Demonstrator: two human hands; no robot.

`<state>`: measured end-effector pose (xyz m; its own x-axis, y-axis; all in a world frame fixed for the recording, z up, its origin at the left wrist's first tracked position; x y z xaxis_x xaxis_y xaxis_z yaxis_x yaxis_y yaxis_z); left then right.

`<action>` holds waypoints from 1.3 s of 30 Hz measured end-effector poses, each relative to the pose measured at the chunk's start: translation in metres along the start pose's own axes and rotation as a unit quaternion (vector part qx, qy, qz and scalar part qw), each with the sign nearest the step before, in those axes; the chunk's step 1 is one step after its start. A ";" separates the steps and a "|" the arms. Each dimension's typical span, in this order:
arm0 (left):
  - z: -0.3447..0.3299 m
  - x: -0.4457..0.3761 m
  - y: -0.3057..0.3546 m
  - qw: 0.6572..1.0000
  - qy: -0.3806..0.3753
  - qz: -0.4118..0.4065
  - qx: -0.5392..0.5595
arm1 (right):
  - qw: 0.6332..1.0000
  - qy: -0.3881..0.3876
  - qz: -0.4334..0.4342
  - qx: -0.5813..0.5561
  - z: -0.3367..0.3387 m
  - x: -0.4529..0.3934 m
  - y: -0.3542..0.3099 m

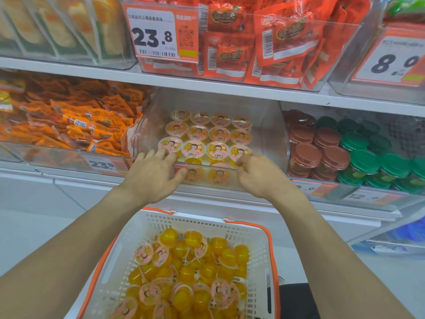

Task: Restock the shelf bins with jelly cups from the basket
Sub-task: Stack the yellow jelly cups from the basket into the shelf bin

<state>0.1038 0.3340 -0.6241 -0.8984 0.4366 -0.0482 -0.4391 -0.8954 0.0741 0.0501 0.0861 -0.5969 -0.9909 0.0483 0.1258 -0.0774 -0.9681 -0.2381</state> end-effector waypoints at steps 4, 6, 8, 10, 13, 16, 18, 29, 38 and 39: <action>0.004 -0.002 0.010 0.999 0.007 0.006 0.036 | 1.000 -0.020 -0.014 -0.007 0.004 0.004 0.000; 0.006 -0.006 0.019 0.998 0.012 -0.010 0.053 | 0.999 -0.024 -0.016 -0.030 0.009 0.003 -0.001; 0.007 -0.013 0.029 0.998 -0.002 -0.035 0.061 | 0.997 -0.025 -0.014 -0.067 0.013 0.001 -0.002; 0.006 -0.019 0.038 0.995 -0.042 -0.059 0.062 | 0.996 -0.007 -0.017 -0.092 0.015 0.000 0.000; 0.005 -0.025 0.043 0.992 -0.090 -0.067 0.049 | 0.996 -0.008 -0.030 -0.085 0.014 -0.001 0.004; 0.007 -0.029 0.049 0.994 -0.080 -0.058 0.053 | 0.997 -0.038 -0.032 -0.052 0.014 0.000 0.007; 0.009 -0.035 0.061 0.993 -0.064 -0.060 0.076 | 0.997 -0.043 -0.027 -0.051 0.014 0.000 0.007; 0.016 -0.086 0.084 0.961 -0.176 -0.061 0.205 | 0.996 -0.047 -0.043 -0.065 0.018 -0.002 0.009; 0.021 -0.098 0.081 0.970 -0.148 -0.141 0.131 | 0.996 -0.059 -0.037 -0.062 0.021 0.002 0.007; 0.021 -0.097 0.079 0.971 -0.142 -0.142 0.131 | 0.995 -0.058 -0.035 -0.069 0.022 0.003 0.007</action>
<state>0.1563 0.2230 -0.5927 -0.6912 0.7022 0.1707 -0.6235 -0.6990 0.3503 0.0491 0.0742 -0.5774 -0.9636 0.0784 0.2557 -0.1688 -0.9198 -0.3543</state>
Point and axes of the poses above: each hand's wrist, its own x-axis away from the middle knuckle, its own z-axis out of the back of the hand, y = z × x, the point moved 1 cm from there along -x, towards the middle knuckle, and after that the axes turned 5 degrees about x, right-handed, at the moved point
